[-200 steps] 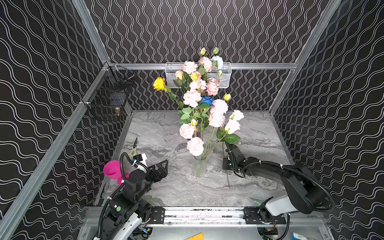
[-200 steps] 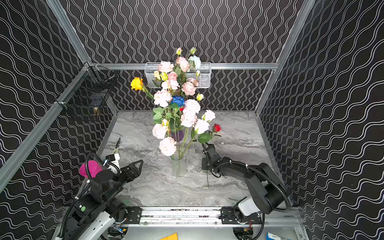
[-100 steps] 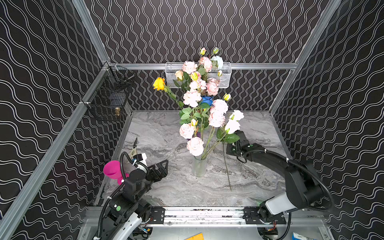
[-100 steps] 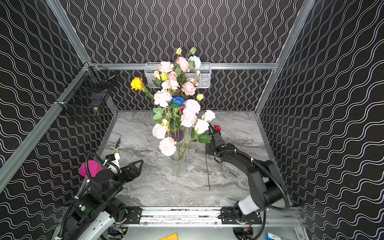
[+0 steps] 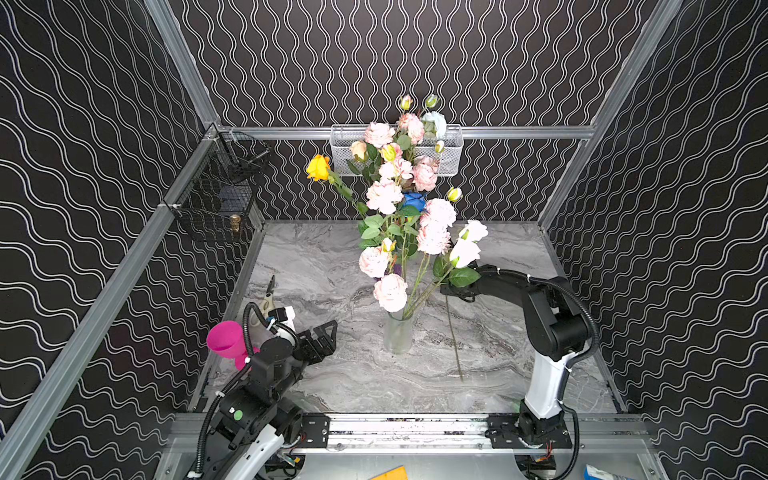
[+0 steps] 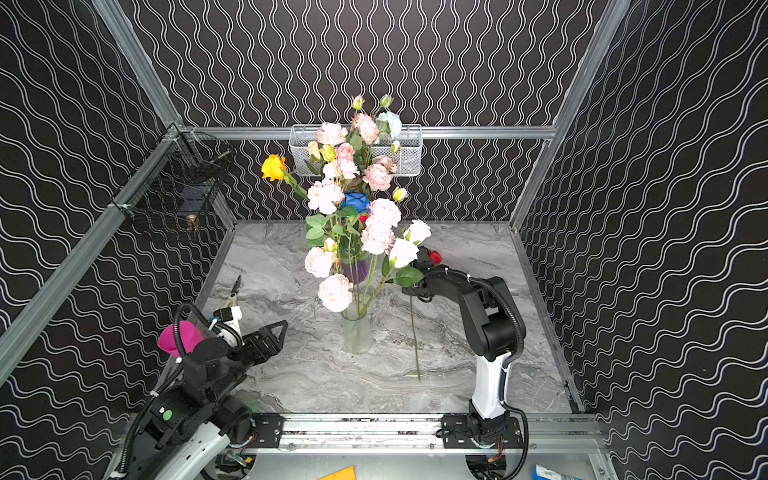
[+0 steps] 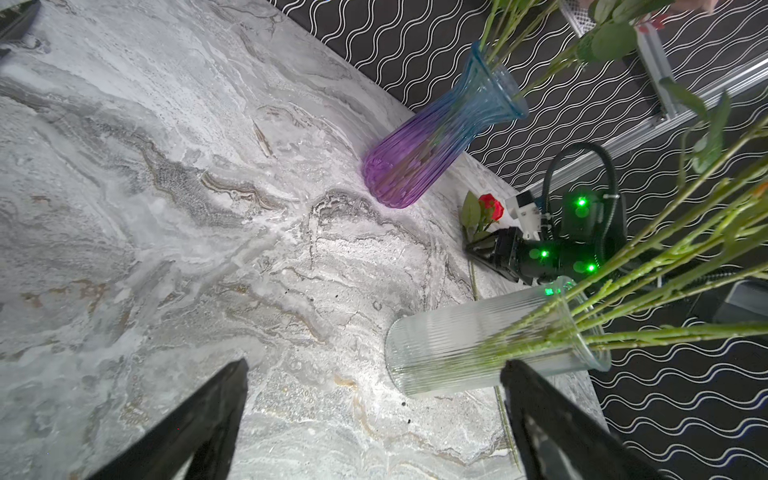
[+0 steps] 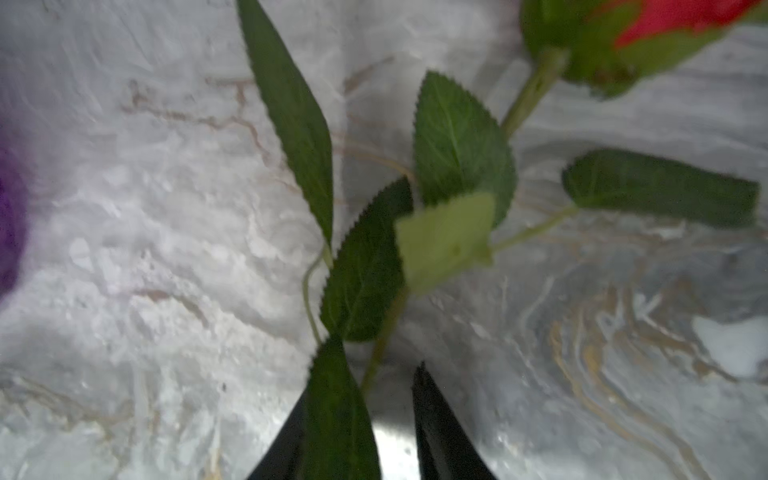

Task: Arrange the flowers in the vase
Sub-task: 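Close the right gripper on the red rose stem and lift it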

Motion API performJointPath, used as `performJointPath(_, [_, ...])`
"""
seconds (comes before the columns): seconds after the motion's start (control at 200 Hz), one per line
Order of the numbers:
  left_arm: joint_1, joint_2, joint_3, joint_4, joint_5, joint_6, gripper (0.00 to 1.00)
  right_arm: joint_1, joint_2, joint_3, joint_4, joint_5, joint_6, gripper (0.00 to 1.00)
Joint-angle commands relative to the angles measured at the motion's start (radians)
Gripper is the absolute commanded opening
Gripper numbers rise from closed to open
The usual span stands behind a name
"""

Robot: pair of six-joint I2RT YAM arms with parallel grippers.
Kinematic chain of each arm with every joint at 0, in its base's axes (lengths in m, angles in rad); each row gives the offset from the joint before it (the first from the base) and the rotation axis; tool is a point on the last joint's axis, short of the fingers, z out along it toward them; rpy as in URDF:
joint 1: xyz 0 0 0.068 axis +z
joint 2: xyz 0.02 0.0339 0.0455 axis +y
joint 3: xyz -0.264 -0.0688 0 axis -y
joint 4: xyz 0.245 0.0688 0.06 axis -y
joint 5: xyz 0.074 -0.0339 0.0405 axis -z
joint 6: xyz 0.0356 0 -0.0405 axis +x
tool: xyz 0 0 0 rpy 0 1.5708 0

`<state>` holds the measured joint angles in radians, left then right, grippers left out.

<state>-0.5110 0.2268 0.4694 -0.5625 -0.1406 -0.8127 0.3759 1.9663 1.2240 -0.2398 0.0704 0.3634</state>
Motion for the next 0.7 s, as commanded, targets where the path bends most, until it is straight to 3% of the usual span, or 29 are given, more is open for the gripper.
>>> performJointPath(0.0, [0.0,-0.001,0.0,0.017,-0.001,-0.002,0.98,0.0,0.032,0.009,-0.039,-0.003,0.007,0.32])
performJointPath(0.11, [0.002,-0.012,0.002,0.006,-0.014,0.001,0.98,0.0,0.036,0.005,-0.03,0.012,0.012,0.12])
performJointPath(0.195, [0.002,-0.02,0.004,-0.002,-0.019,-0.003,0.99,-0.003,0.004,-0.021,-0.003,0.01,0.021,0.05])
performJointPath(0.315, [0.002,-0.021,0.009,-0.003,-0.024,-0.005,0.98,-0.007,-0.062,-0.047,0.014,0.0,0.037,0.02])
performJointPath(0.696, [0.003,0.067,0.057,0.047,0.005,-0.009,0.99,-0.014,-0.579,-0.296,0.105,0.065,0.074,0.01])
